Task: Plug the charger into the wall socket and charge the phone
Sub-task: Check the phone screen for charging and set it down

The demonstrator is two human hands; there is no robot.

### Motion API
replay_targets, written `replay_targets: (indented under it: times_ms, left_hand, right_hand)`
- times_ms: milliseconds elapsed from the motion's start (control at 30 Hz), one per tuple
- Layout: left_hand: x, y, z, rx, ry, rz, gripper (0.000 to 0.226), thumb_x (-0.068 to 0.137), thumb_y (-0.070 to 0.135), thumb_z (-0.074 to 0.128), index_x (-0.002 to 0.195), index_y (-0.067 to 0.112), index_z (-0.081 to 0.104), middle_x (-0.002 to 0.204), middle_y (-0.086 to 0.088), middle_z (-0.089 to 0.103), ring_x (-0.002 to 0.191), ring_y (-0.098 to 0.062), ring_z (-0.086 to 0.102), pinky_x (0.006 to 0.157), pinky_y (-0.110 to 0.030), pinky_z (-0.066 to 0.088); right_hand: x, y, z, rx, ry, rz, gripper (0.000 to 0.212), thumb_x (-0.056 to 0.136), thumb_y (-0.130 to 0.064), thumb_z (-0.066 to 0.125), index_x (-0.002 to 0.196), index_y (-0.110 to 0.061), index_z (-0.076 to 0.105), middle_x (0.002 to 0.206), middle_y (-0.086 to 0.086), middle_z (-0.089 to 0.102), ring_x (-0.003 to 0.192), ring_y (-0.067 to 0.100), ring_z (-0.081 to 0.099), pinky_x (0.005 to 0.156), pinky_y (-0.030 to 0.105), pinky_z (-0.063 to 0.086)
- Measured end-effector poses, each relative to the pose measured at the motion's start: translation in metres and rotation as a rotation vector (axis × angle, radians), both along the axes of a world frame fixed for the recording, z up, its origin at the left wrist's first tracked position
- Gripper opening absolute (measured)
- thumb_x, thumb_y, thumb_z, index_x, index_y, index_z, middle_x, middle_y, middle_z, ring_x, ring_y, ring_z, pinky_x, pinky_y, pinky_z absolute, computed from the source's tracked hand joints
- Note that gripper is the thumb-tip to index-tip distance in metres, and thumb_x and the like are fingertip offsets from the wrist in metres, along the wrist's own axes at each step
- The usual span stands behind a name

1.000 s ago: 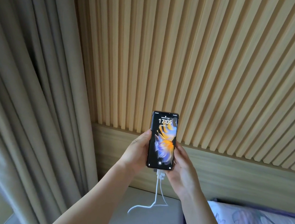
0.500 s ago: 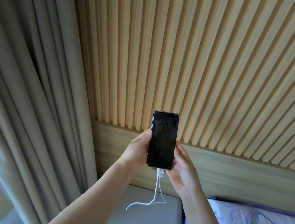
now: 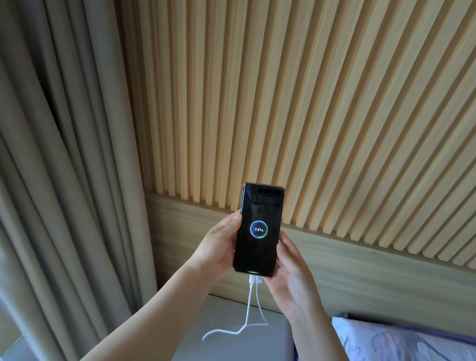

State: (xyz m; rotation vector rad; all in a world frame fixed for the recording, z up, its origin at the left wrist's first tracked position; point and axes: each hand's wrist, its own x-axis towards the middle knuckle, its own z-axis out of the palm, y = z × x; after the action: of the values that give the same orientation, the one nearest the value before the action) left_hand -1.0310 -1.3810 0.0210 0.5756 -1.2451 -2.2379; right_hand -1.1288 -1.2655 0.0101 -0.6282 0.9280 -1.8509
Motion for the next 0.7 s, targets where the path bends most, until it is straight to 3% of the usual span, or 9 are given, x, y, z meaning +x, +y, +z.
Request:
replay_targets:
  times_ms: [133, 300, 433, 567, 700]
  left_hand:
    - [-0.002, 0.001, -0.002, 0.018, 0.001, 0.029, 0.041, 0.101, 0.029, 0.035, 0.128, 0.004, 0.054, 0.133, -0.026, 0.055, 0.124, -0.041, 0.051, 0.108, -0.059, 0.036]
    - [-0.001, 0.001, -0.005, 0.012, 0.008, 0.028, 0.041, 0.101, 0.026, 0.035, 0.128, 0.001, 0.053, 0.125, -0.025, 0.057, 0.114, -0.036, 0.054, 0.109, -0.06, 0.033]
    - [-0.001, -0.001, -0.01, 0.006, 0.0, 0.017, 0.042, 0.101, 0.027, 0.034, 0.129, 0.001, 0.052, 0.125, -0.024, 0.057, 0.115, -0.035, 0.054, 0.109, -0.059, 0.034]
    - [-0.001, -0.004, -0.019, 0.019, 0.012, 0.008, 0.041, 0.1, 0.027, 0.037, 0.128, 0.001, 0.053, 0.122, -0.022, 0.058, 0.111, -0.034, 0.056, 0.108, -0.057, 0.037]
    - [0.0, -0.007, -0.041, 0.059, -0.063, 0.028, 0.037, 0.099, 0.031, 0.04, 0.118, 0.008, 0.062, 0.116, -0.018, 0.065, 0.107, -0.032, 0.06, 0.101, -0.051, 0.044]
  right_hand:
    - [-0.001, -0.001, -0.005, -0.005, 0.009, 0.014, 0.037, 0.097, -0.015, 0.041, 0.132, -0.012, 0.052, 0.136, 0.019, 0.054, 0.122, 0.032, 0.052, 0.099, 0.047, 0.04]
    - [-0.003, -0.003, -0.013, -0.012, 0.008, 0.034, 0.038, 0.094, -0.019, 0.047, 0.132, -0.013, 0.053, 0.133, 0.016, 0.058, 0.123, 0.031, 0.053, 0.103, 0.05, 0.038]
    - [-0.003, -0.004, -0.017, -0.014, -0.003, 0.043, 0.04, 0.093, -0.019, 0.047, 0.132, -0.013, 0.054, 0.131, 0.013, 0.061, 0.12, 0.027, 0.056, 0.097, 0.041, 0.047]
    - [-0.002, -0.005, -0.021, 0.022, 0.005, 0.039, 0.041, 0.093, -0.019, 0.046, 0.133, -0.011, 0.051, 0.134, 0.017, 0.057, 0.122, 0.029, 0.055, 0.097, 0.042, 0.046]
    - [-0.001, -0.003, -0.035, 0.166, 0.057, -0.014, 0.035, 0.096, -0.018, 0.047, 0.13, -0.016, 0.056, 0.129, 0.014, 0.061, 0.111, 0.026, 0.061, 0.083, 0.034, 0.05]
